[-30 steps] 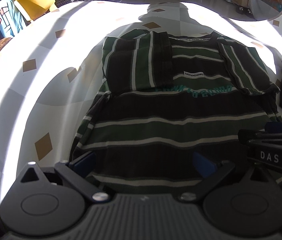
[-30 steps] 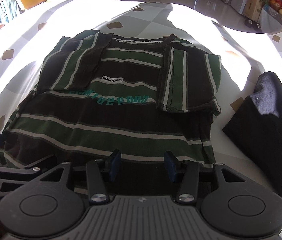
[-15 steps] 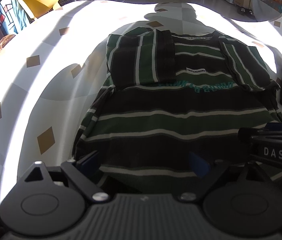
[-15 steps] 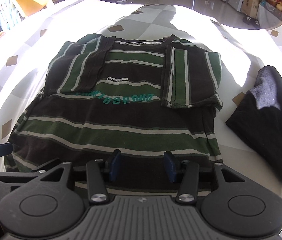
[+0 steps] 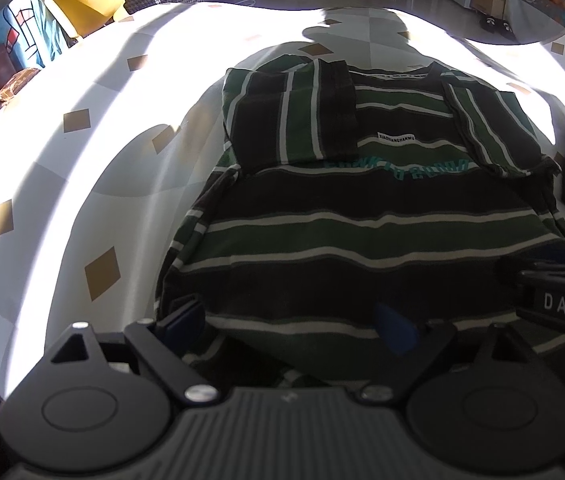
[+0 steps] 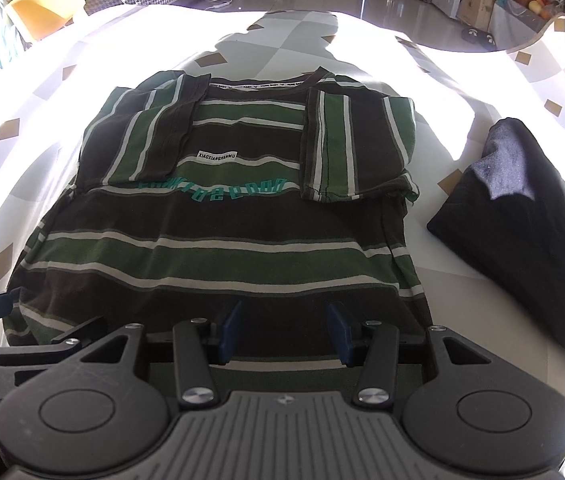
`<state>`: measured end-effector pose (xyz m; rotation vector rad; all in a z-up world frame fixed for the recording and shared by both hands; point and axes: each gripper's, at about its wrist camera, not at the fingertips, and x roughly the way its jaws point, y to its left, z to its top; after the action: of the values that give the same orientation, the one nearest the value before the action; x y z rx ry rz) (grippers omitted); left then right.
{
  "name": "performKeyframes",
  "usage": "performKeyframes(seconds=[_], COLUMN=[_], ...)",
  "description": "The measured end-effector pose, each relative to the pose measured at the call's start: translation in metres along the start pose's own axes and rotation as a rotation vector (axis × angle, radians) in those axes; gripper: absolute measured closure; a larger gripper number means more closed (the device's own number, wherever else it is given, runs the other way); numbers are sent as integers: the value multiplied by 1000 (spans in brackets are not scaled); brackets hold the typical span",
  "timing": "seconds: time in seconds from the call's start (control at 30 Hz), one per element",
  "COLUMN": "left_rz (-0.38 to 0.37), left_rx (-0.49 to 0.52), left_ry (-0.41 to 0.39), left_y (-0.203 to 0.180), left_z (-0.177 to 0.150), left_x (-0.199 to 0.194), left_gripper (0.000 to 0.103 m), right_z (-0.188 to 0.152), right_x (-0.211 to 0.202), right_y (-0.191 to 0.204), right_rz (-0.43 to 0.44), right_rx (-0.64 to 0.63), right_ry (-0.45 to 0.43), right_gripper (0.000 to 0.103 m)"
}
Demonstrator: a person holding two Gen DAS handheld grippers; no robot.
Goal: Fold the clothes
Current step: 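Raise both grippers off the folded striped garment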
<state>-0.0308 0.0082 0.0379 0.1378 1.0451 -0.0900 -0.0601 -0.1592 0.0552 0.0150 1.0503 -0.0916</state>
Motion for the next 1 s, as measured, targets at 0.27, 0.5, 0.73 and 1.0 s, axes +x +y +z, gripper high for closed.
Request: performKeyframes(seconds=[0.27,0.5,0.73,1.0], left_rz=[4,10,6,3], left_rx=[8,0,-5,-9], left_ry=[6,8,8,10], left_y=[-3,-3,-3,-4], left_z=[-2,-2,-1,-1], left_x=[-1,1,1,3], left_gripper=[11,11,11,16], right_z=[-3,-2,1,3], right_x=[-2,-4,-6,-5], right_y=[-1,-4,-5,-5], right_rz=[2,-2,-13,-23], right_rx=[37,53,59,57], right_ry=[37,43,30,28], right_gripper=[57,57,57,57])
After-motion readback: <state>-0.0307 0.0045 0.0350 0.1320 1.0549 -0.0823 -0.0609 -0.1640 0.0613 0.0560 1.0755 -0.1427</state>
